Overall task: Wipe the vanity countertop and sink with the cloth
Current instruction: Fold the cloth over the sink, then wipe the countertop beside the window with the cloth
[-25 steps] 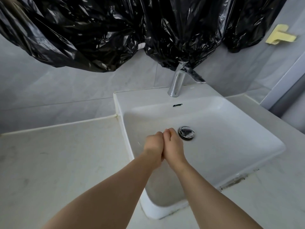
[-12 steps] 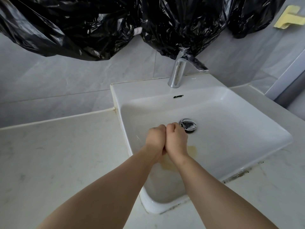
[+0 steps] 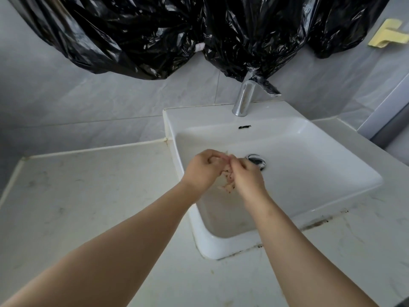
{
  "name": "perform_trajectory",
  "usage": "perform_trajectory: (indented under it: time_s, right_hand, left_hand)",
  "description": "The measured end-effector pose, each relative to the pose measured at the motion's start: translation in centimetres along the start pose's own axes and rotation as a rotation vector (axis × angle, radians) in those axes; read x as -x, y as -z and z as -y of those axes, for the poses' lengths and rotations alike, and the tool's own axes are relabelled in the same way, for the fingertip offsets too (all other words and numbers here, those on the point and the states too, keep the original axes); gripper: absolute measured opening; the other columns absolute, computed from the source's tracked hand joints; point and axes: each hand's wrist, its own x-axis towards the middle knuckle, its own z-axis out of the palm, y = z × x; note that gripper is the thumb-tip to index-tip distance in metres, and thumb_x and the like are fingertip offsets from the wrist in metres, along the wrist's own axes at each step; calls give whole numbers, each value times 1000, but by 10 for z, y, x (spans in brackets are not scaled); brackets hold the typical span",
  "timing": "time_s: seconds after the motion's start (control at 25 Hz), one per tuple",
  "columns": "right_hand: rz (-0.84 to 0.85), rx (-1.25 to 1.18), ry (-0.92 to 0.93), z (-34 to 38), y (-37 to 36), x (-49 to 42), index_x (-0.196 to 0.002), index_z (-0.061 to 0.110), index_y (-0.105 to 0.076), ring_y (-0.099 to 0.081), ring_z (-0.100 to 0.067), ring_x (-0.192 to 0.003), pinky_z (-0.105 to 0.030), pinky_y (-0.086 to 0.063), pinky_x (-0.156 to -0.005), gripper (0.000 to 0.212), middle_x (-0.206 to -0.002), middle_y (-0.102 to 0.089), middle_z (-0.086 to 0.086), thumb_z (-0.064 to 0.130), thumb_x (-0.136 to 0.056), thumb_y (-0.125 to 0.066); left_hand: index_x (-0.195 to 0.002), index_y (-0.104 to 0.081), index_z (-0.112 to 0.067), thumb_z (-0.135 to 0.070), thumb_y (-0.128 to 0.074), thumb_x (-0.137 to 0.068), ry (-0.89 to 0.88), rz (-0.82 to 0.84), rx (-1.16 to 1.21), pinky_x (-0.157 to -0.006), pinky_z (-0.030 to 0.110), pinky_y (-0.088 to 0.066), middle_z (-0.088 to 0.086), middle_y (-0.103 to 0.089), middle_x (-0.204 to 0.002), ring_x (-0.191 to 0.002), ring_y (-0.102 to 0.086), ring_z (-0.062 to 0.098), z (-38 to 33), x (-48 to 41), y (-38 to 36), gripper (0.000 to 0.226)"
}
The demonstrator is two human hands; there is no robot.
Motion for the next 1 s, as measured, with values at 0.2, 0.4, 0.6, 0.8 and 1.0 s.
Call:
perform_trajectory:
  time_s: [0.2, 0.4, 0.6, 0.8, 1.0]
  right_hand:
    - [-17, -133, 251, 33, -11, 63, -70, 29, -61, -55, -12, -60, -26, -45, -55, 22, -60, -59, 10, 25, -91, -58]
    - [39, 21, 368, 28, -32, 130, -79, 17, -51, -50, 1, -60, -19, -38, -58, 20, -64, -52, 7, 24, -97, -46]
    - [273, 276, 19, -37, -38, 170, -98, 16, -56, -59, -23, -91, -27, -40, -71, 22, -92, -61, 0, 37, -92, -54]
    - [159, 1052, 701, -114, -46, 202, -94, 23, -65, -64, -29, -96, -39, -42, -80, 20, -102, -65, -1, 22, -74, -58]
    - [452, 1012, 641, -150, -61, 212, -121, 27, -60, -57, -25, -118, -44, -26, -104, 42, -127, -61, 3, 42, -88, -39]
  left_hand:
    - [-115, -48, -18, -17, -72, -79, -10, -24, 50, -54, 15, -47, 0, -60, -83, -62, -60, 6, -19, 62, 55, 43]
    - [-77, -58, -10, -22, -74, -74, 120, 48, 81, -54, 21, -45, 2, -61, -67, -59, -58, 14, -13, 131, 109, 20]
    - [-92, -54, -15, -8, -62, -86, 352, 66, 84, -52, 29, -55, 7, -60, -83, -60, -61, 13, 48, 186, 114, 12]
    - [-130, -49, -25, -36, -51, -87, 21, 74, -1153, -100, 34, -36, -1, -49, -133, -124, -45, 23, 140, 219, 110, 44]
    - [-116, -63, -26, -43, -38, -82, -111, -18, -1352, -102, 40, -33, -2, -64, -121, -113, -60, 25, 174, 246, 110, 46]
